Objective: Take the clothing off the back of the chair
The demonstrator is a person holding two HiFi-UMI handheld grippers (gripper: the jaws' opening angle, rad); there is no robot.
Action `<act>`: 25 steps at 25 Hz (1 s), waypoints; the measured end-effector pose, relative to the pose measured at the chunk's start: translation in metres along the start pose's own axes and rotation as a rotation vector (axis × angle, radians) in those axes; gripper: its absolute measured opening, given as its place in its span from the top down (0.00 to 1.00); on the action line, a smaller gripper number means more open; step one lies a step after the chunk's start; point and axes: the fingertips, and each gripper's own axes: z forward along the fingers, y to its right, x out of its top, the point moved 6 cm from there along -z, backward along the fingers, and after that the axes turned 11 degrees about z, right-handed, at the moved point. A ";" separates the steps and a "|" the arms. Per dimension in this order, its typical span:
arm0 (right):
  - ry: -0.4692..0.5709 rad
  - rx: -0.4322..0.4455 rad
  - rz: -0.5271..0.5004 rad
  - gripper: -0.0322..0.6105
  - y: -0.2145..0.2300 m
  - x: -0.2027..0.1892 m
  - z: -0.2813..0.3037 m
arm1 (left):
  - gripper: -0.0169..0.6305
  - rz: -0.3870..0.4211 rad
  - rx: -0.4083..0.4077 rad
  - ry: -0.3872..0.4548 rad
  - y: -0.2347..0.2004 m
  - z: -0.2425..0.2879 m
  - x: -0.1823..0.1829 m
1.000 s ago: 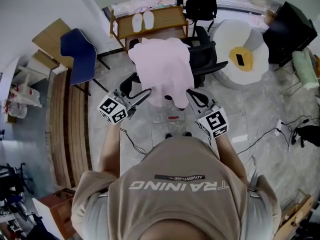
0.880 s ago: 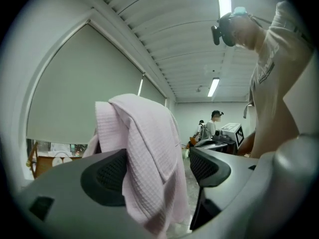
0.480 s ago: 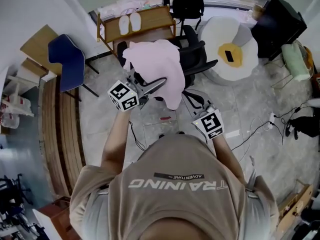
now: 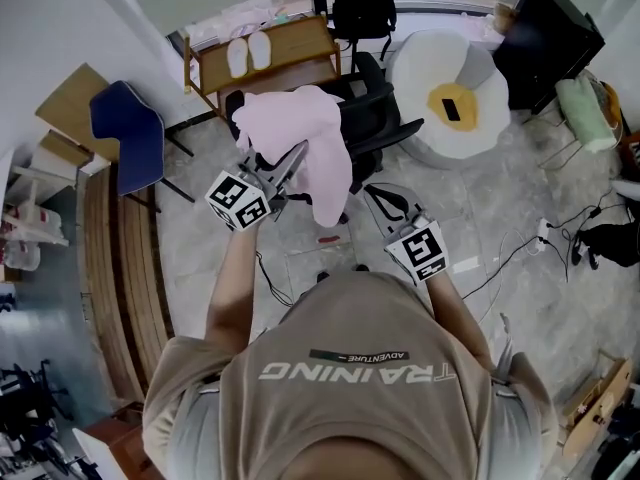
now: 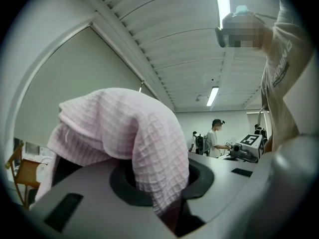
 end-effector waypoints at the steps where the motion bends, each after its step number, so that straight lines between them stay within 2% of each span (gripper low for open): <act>1: -0.003 0.004 0.001 0.90 0.000 -0.002 -0.002 | 0.83 -0.005 0.002 0.006 0.002 -0.001 0.000; 4: -0.010 0.014 0.006 0.90 0.003 -0.006 -0.006 | 0.84 -0.023 -0.010 0.052 0.007 -0.004 0.005; 9: -0.001 0.021 0.024 0.90 0.004 -0.010 -0.016 | 0.85 -0.050 -0.050 0.174 0.024 -0.015 0.025; 12: 0.007 0.038 0.029 0.90 0.000 -0.011 -0.024 | 0.85 -0.045 -0.062 0.196 0.040 -0.028 0.037; 16: 0.019 0.065 0.063 0.90 -0.003 -0.020 -0.038 | 0.86 -0.034 -0.032 0.213 0.065 -0.043 0.049; 21: 0.017 0.066 0.103 0.90 -0.006 -0.036 -0.047 | 0.86 -0.086 -0.039 0.325 0.091 -0.062 0.064; 25: 0.035 0.036 0.159 0.90 -0.025 -0.046 -0.065 | 0.86 -0.043 -0.055 0.330 0.118 -0.082 0.077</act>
